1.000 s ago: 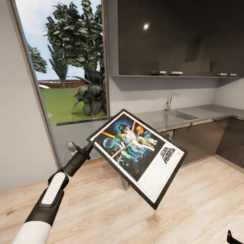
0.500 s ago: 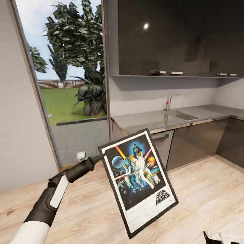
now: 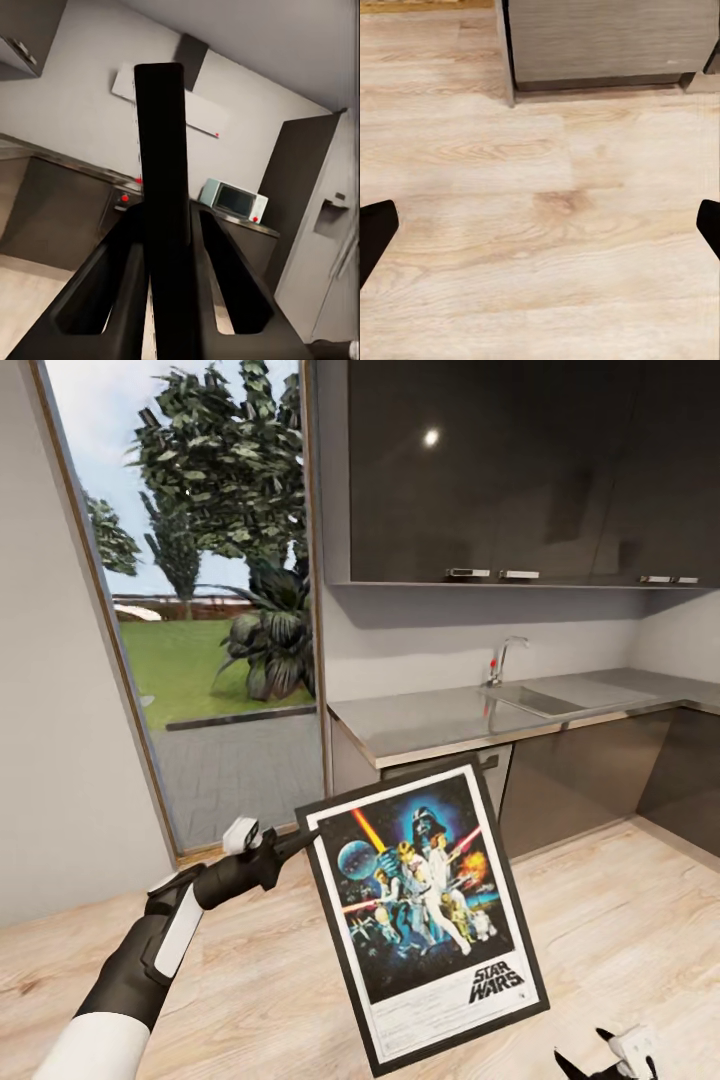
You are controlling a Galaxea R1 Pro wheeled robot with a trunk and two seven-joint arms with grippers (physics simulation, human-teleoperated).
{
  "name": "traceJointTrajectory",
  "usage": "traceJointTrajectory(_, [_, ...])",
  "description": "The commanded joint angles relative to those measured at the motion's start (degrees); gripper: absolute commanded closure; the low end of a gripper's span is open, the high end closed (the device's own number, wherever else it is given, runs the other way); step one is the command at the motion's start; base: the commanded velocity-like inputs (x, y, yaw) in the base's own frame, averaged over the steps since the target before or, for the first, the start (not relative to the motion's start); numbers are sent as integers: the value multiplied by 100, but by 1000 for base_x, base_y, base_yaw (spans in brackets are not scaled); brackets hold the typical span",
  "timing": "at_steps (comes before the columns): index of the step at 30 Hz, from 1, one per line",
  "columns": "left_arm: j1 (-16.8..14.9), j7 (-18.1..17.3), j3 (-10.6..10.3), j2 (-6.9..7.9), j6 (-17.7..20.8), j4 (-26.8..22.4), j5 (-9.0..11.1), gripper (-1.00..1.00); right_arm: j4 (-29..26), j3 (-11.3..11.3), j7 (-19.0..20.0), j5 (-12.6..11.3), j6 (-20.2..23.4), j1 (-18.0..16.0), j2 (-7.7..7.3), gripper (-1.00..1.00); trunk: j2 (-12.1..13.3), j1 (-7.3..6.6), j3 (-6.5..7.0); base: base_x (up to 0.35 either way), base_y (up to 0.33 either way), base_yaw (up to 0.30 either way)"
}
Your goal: Pick up the poster from the kitchen countertop and hang it on one of the wall nails in the kitchen.
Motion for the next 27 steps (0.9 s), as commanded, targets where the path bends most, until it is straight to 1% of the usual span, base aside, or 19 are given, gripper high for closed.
traceJointTrajectory(1, [-4,-24,0,1,44,1,13,100,-57,-30,109,60,-34,-8,-1,-100,-4,0,-6,0,0,0])
traceJointTrajectory(2, [-4,-31,0,1,43,1,14,100,-126,-30,201,61,-29,-9,-8,-100,-4,0,-6,0,0,0])
traceJointTrajectory(3, [-4,-45,-2,1,43,1,13,100,-319,-30,435,62,28,-9,-21,-100,-4,0,-6,0,0,0])
traceJointTrajectory(4, [-4,-50,-8,1,43,1,14,100,-436,-30,575,62,89,-9,-28,-100,-4,0,-6,0,0,0])
traceJointTrajectory(6, [-4,-71,-89,5,42,-16,16,100,-964,-36,1191,60,573,-11,-98,-100,-4,0,-6,0,0,0])
traceJointTrajectory(7, [-4,-90,-115,6,42,-25,16,100,-1110,-37,1338,59,729,-11,-121,-100,-4,0,-6,0,0,0])
traceJointTrajectory(8, [-4,-167,-171,7,42,-29,16,100,-1435,-38,1651,55,1055,-12,-180,-100,-4,0,-6,0,0,0])
traceJointTrajectory(10, [-4,-239,-210,8,42,-23,15,100,-1724,-38,1936,55,1313,-12,-239,-100,-4,0,-6,0,0,0])
traceJointTrajectory(11, [-4,-286,-239,9,42,-14,12,100,-1979,-39,2192,55,1486,-14,-288,-100,-4,0,-6,0,0,0])
traceJointTrajectory(13, [-4,-315,-257,9,42,-11,11,100,-2200,-39,2415,55,1600,-15,-338,-100,-4,0,-6,0,0,0])
traceJointTrajectory(15, [-4,-347,-280,9,42,-28,9,100,-2463,-39,2761,51,1747,-17,-503,-100,-4,0,-6,0,0,0])
traceJointTrajectory(16, [-4,-347,-280,9,42,-28,9,100,-2463,-39,2761,51,1747,-17,-503,-100,-4,0,-6,0,0,0])
traceJointTrajectory(17, [-4,-351,-284,10,42,-32,9,100,-2499,-39,2827,50,1790,-18,-541,-100,-4,0,-6,0,0,0])
traceJointTrajectory(18, [-4,-357,-289,10,40,-39,8,100,-2552,-39,2951,49,1895,-19,-613,-100,-4,0,-6,0,0,0])
traceJointTrajectory(19, [-4,-361,-293,10,39,-42,8,100,-2571,-40,3008,48,1952,-26,-640,-100,-4,0,-6,0,0,0])
traceJointTrajectory(20, [-4,-366,-325,4,3,-54,5,100,-2627,-38,3261,51,2152,-55,-754,-100,-4,0,-6,0,0,0])
traceJointTrajectory(23, [-4,-368,-334,2,-85,-49,-3,100,-2624,-36,3341,53,2196,-63,-814,-100,-4,0,-6,0,0,0])
traceJointTrajectory(27, [-4,-366,-333,13,-126,-76,-104,100,-2613,-30,3371,54,2205,-65,-854,-100,-4,0,-6,0,0,0])
